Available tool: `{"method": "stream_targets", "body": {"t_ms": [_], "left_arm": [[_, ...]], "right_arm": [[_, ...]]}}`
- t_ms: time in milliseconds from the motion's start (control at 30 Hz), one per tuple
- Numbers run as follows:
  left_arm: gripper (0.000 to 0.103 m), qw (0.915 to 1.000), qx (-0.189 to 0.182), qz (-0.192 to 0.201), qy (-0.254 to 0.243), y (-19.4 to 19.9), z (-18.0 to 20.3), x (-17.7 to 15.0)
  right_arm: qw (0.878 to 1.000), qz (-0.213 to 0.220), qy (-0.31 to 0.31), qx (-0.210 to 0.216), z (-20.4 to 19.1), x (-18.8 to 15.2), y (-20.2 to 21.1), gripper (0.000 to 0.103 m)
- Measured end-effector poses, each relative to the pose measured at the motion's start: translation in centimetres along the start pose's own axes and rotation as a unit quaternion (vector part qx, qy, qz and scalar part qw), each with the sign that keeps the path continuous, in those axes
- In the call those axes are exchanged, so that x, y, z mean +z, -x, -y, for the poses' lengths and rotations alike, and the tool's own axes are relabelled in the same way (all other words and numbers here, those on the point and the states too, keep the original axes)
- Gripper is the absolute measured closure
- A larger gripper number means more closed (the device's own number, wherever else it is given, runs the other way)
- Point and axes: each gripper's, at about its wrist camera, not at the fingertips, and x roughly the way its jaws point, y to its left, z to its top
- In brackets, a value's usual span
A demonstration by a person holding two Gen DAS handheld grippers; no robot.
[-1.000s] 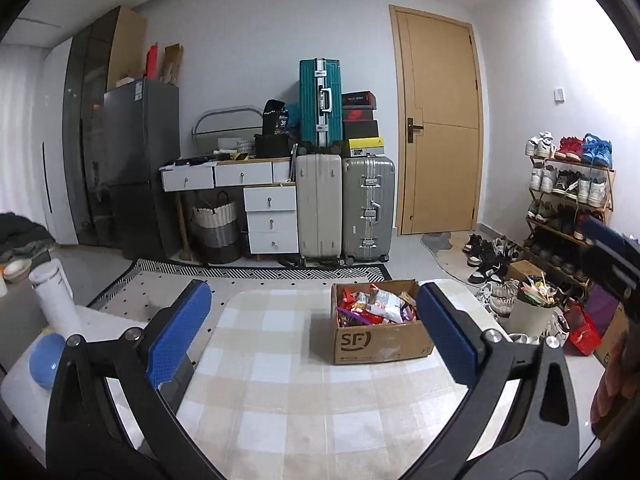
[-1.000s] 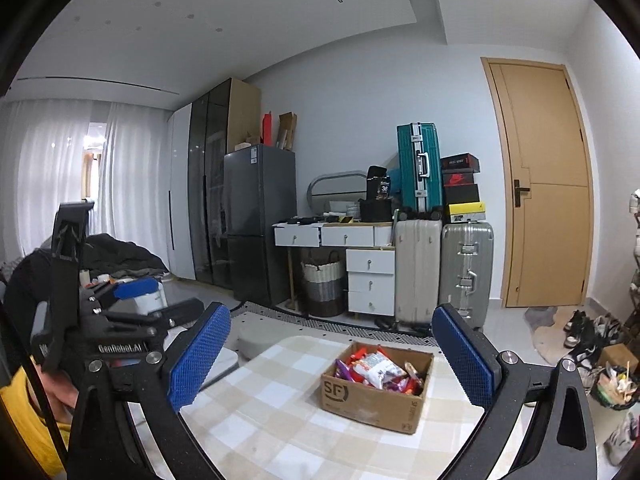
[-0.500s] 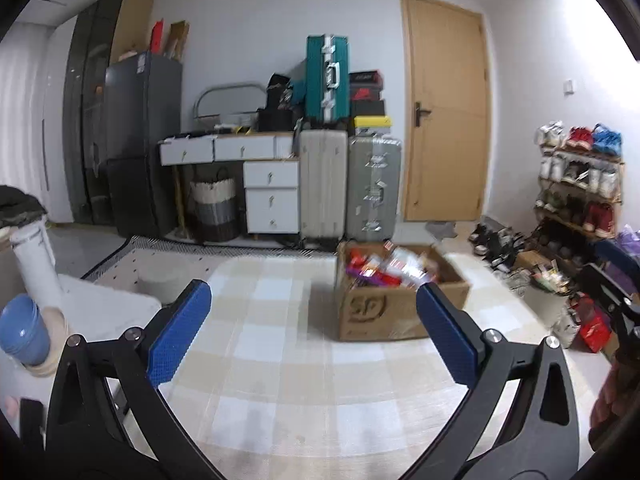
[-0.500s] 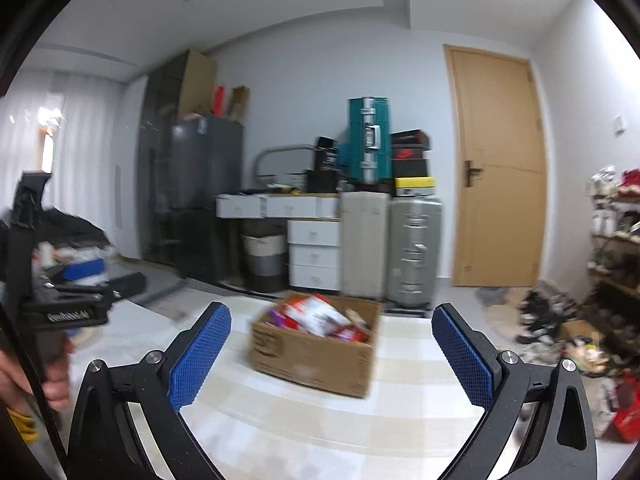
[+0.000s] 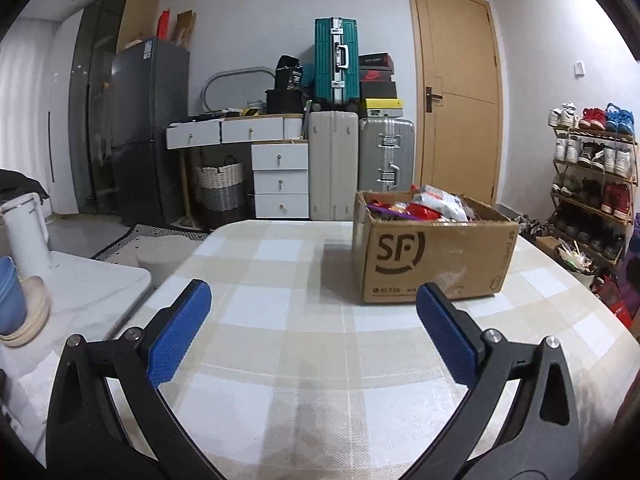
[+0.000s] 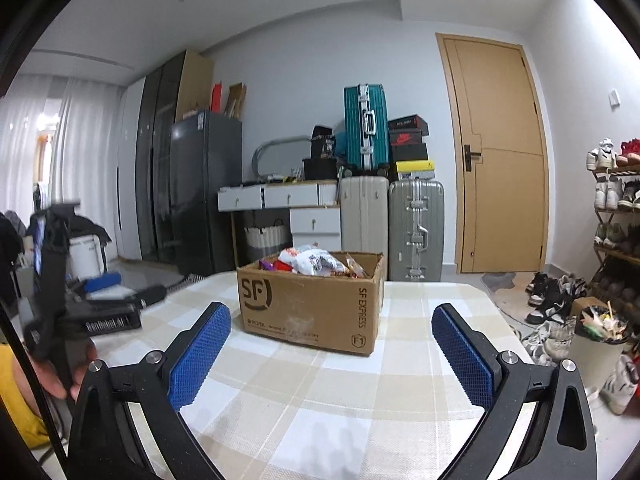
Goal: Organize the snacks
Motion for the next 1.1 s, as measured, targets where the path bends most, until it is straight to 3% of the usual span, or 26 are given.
{"method": "stream_targets", "body": {"t_ms": [333, 767, 1100], "left_arm": [[0.001, 0.9997, -0.016, 0.016, -0.007, -2.4, 0.1, -1.8], [0.001, 0.9995, -0.020, 0.019, -0.018, -2.7, 0.5, -0.6], [0.001, 0.9995, -0.021, 0.019, -0.014, -2.4, 0.0, -0.4]], "right_arm": [[1.000, -0.022, 0.007, 0.001, -0.5, 0.5, -0.1, 0.001], [0.999, -0.017, -0.004, -0.029, 0.1, 0.6, 0.5, 0.001], [1.000, -0.012, -0.007, -0.017, 0.0, 0.5, 1.0, 0.001]]}}
